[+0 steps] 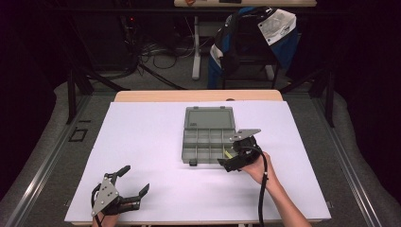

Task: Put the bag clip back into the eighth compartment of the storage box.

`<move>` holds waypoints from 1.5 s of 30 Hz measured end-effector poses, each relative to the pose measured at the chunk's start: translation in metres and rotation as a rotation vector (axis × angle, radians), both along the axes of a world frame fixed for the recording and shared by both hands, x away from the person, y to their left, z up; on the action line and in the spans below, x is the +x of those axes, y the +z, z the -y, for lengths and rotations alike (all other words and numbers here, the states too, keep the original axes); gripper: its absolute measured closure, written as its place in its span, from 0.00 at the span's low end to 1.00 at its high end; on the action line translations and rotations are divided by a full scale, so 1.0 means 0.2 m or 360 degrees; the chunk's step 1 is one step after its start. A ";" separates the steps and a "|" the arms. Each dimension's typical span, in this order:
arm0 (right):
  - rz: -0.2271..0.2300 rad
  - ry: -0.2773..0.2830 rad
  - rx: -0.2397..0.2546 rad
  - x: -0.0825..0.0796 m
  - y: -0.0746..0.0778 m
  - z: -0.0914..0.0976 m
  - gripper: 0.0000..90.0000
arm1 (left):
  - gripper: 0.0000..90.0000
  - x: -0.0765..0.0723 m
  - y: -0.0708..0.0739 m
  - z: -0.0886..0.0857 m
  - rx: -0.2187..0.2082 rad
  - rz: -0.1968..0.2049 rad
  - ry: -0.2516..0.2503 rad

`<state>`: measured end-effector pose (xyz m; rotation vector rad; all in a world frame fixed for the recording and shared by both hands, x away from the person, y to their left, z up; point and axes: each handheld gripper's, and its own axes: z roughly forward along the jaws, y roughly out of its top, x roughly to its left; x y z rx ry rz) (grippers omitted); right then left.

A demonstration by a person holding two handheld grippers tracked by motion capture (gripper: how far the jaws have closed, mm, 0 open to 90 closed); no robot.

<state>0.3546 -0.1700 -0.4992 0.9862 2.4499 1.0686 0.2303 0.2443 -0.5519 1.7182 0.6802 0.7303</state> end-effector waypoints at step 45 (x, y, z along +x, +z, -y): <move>0.0284 0.0110 0.0177 -0.40 -0.07 0.17 0.00 | 0.12 0.00 0.00 0.01 0.0008 -0.0009 -0.0002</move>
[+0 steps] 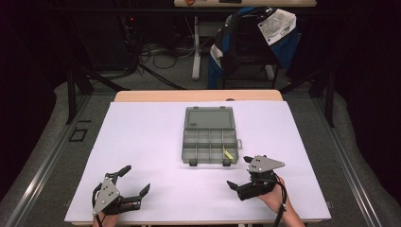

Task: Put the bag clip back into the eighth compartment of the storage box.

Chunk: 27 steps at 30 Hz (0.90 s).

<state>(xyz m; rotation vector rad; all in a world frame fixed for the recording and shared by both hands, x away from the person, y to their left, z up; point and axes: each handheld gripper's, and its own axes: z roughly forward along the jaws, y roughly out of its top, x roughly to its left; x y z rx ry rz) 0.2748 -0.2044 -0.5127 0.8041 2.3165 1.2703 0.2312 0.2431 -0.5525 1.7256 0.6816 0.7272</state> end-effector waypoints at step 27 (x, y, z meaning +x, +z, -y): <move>0.0177 -0.0076 0.0021 -0.16 -0.15 0.17 0.00 | 0.12 0.00 0.00 0.00 0.0005 -0.0003 0.0001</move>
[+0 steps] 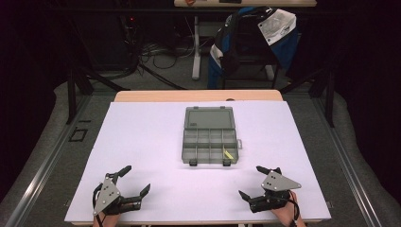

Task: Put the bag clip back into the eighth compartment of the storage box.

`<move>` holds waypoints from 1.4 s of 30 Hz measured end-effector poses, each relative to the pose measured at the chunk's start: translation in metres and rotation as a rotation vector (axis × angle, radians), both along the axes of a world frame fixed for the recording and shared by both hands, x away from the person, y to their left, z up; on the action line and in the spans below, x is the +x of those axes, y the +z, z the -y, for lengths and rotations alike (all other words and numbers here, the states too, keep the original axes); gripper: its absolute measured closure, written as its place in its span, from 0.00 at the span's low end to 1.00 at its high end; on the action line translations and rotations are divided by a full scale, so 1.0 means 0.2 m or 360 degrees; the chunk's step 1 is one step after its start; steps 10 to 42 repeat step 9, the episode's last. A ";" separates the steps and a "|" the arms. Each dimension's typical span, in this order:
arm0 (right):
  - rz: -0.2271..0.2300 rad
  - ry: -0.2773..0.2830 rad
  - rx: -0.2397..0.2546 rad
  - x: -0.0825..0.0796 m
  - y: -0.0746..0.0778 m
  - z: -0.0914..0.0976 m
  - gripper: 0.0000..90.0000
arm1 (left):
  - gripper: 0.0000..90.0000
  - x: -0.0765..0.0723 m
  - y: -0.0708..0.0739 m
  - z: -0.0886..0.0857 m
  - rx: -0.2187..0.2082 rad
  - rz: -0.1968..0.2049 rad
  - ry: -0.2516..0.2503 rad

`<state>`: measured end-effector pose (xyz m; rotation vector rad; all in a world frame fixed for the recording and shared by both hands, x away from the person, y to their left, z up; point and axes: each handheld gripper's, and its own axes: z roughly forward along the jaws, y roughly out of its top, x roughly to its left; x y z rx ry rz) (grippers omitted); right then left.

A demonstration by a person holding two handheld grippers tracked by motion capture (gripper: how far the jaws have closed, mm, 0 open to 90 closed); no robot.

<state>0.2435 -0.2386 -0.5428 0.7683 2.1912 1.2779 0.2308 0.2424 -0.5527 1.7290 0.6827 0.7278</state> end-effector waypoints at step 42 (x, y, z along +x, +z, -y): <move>0.0019 0.0000 0.0029 -0.02 0.00 0.02 0.00 | 0.12 0.00 0.00 0.00 0.0005 0.0002 -0.0005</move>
